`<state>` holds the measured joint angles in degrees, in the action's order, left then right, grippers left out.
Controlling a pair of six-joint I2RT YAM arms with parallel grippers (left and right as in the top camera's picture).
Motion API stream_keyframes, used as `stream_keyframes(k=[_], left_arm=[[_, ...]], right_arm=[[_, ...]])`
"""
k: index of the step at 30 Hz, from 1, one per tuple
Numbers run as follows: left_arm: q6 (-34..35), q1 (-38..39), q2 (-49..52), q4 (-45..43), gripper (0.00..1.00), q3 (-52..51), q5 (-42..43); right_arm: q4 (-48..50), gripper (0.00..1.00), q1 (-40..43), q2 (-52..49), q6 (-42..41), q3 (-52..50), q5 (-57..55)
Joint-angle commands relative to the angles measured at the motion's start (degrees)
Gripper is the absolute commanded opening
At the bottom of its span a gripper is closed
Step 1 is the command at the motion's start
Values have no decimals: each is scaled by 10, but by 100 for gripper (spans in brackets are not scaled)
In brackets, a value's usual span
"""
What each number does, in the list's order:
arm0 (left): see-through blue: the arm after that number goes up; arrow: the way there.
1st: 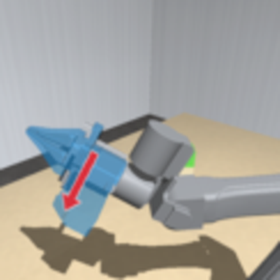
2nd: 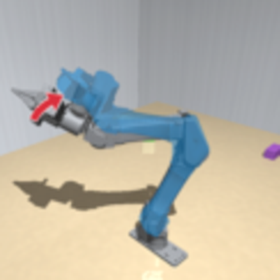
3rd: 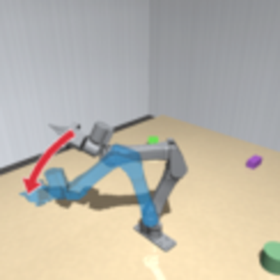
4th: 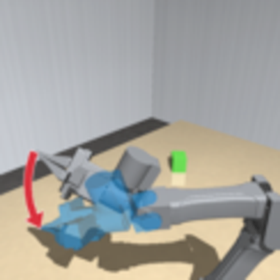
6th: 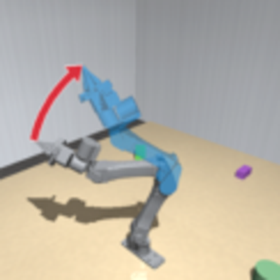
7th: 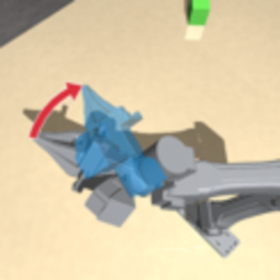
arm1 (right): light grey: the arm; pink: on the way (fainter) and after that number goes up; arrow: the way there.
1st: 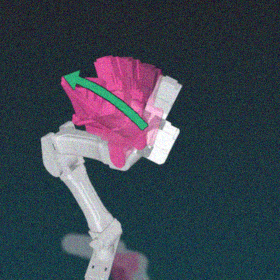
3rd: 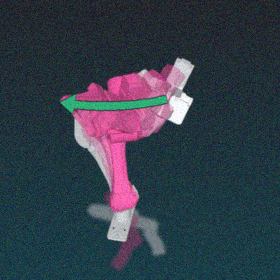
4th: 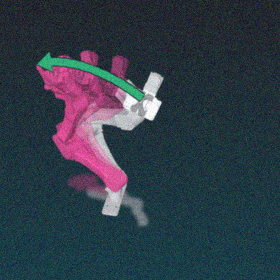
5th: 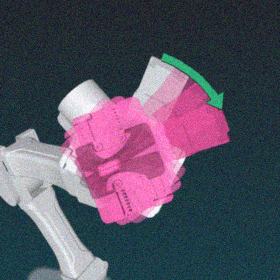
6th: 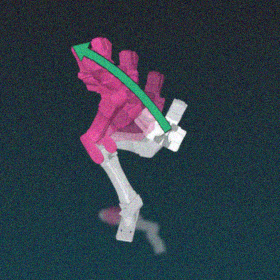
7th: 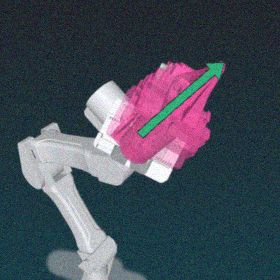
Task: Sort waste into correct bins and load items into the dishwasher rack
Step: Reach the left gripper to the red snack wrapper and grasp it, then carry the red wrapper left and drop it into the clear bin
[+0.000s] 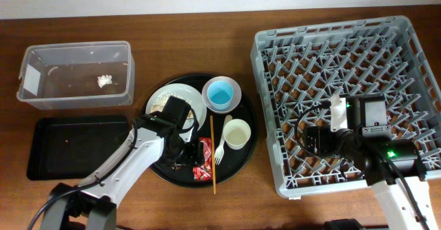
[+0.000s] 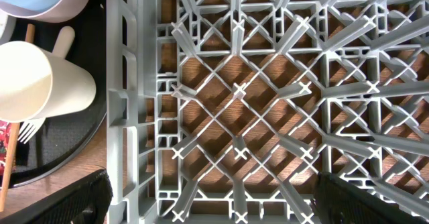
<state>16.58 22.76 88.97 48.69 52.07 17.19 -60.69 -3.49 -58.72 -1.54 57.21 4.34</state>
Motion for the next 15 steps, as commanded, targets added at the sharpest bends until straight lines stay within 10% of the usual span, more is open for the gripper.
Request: stream_keyframes(k=[1, 6, 10, 15], left_arm=[[7, 2, 20, -7, 59, -5, 4], [7, 9, 68, -19, 54, -5, 16], [7, 11, 71, -30, 17, -3, 32], [7, 11, 71, -40, 0, -3, 32]], right_arm=[[-1, 99, -3, 1, -4, 14, -3], [0, 99, -3, 1, -4, 14, -3], [0, 99, -3, 1, -4, 14, -3], [0, 99, -3, 1, -4, 14, -3]])
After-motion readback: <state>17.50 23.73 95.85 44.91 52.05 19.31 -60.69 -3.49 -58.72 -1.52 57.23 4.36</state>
